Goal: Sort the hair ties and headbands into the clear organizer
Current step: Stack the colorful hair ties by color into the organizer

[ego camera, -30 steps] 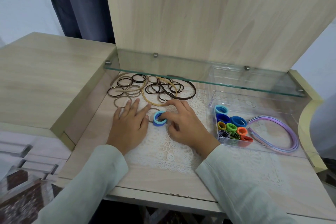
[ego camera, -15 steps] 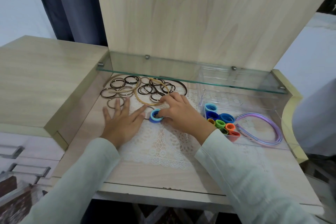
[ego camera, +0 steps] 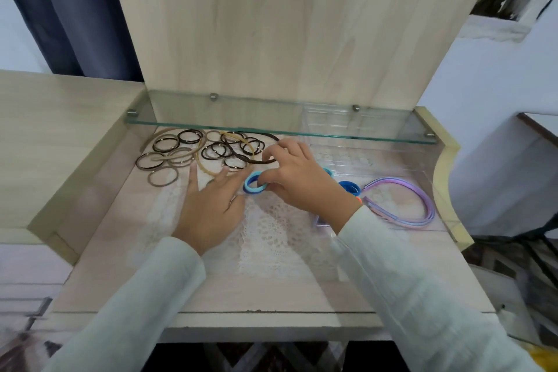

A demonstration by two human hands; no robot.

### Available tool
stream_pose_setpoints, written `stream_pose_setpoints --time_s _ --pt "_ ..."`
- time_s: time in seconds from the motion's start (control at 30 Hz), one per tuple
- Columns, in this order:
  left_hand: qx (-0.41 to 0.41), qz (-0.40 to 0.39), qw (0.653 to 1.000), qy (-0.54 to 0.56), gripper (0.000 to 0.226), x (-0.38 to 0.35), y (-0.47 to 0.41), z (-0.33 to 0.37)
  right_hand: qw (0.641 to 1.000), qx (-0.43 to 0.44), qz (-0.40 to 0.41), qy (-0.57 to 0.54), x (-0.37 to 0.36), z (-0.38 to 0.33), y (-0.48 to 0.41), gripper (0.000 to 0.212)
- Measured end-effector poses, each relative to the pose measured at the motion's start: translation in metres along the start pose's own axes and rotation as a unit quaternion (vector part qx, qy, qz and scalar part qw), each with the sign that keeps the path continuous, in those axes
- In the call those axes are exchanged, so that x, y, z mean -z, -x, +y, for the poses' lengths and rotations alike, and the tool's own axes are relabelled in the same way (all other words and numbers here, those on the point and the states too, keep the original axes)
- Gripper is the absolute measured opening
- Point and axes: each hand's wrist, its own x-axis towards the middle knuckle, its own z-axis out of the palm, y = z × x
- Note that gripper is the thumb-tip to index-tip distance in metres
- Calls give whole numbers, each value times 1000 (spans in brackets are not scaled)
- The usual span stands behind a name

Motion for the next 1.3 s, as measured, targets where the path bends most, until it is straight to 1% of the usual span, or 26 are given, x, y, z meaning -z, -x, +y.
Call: stream_pose_setpoints --time_s 0.1,0.23,0.37,0.43,0.53,0.63,0.73,0.8,0.97,1.1,1.2,1.3 --pt "6 16 998 62 57 -2 -7 16 999 -1 27 27 10 15 7 11" --pt "-10 31 988 148 55 -4 -17 43 996 -16 44 79 26 34 19 8" --pt "-36 34 990 132 56 -8 -29 65 992 -50 40 108 39 50 35 11" --pt "-42 29 989 140 56 -10 -35 76 990 -69 36 120 43 58 43 17" --pt "-76 37 986 146 57 -21 -43 86 986 -96 42 126 50 72 57 13" --pt "-120 47 986 110 55 -38 -46 92 982 -145 14 118 55 82 70 14" --pt "-181 69 975 104 57 -48 -44 95 972 -204 -21 114 55 89 82 18" --pt "-204 78 971 99 57 -52 -49 95 965 -234 -38 107 54 95 89 22" --pt "-220 100 966 88 53 -64 -55 93 949 -287 -94 93 50 104 98 27" --pt "-232 84 967 68 55 -69 -56 92 937 -311 -142 67 45 108 98 29" --pt "-233 66 969 52 57 -70 -58 92 930 -331 -153 50 42 109 95 29" --pt "-239 57 968 44 55 -72 -59 92 920 -344 -182 37 38 110 89 27"
